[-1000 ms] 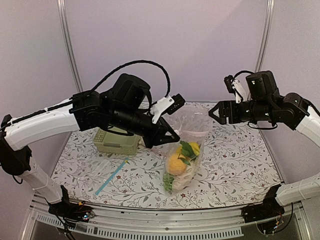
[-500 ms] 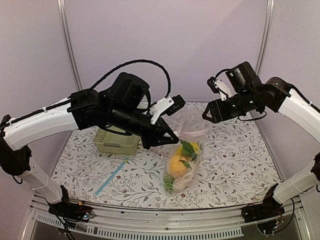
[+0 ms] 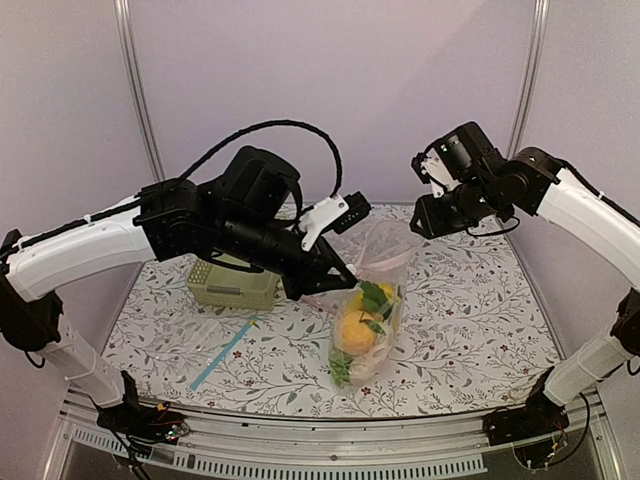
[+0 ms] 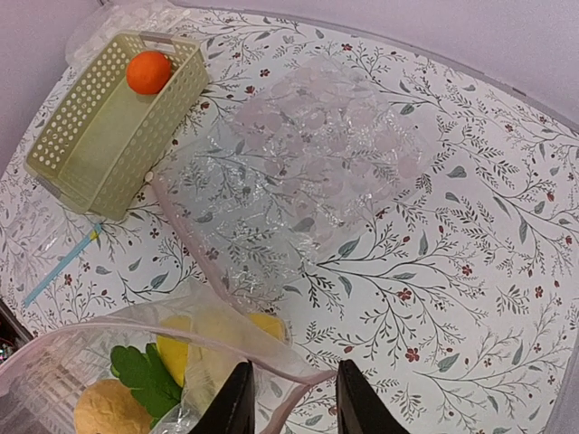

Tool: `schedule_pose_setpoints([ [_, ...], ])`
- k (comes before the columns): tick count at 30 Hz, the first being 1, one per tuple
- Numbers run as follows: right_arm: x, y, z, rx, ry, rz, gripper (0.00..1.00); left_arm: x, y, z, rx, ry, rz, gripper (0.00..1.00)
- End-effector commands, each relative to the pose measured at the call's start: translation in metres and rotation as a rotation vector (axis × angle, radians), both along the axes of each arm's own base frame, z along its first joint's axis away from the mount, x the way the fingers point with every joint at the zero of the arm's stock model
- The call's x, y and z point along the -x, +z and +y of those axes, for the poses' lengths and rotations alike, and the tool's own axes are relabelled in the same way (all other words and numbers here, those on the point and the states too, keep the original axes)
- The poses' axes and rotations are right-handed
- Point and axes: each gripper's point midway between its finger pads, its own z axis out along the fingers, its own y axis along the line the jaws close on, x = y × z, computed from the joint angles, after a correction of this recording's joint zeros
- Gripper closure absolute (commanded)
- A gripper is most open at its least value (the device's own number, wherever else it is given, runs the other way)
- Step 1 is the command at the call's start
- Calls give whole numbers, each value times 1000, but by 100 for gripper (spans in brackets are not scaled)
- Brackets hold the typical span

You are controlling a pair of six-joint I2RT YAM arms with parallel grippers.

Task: Place the food in the zip-top bag and seal the zipper
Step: Adjust the zipper food storage bag at the center of the board.

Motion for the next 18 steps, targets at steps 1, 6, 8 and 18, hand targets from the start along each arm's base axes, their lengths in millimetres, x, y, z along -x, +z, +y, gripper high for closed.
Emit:
schedule_pose_setpoints([
  [1, -12, 4, -6, 16, -48, -16, 69, 9, 18, 6, 25, -8, -26, 100],
  [6, -15, 0, -7, 3, -56, 7, 81, 6, 19, 9, 22, 13, -39, 100],
  [8, -15, 1, -7, -4, -58, 3, 90, 4, 18, 11, 16, 30, -43, 100],
  [18, -15, 44, -23, -55, -122, -113, 100, -5, 23, 22, 13, 94, -81, 100],
])
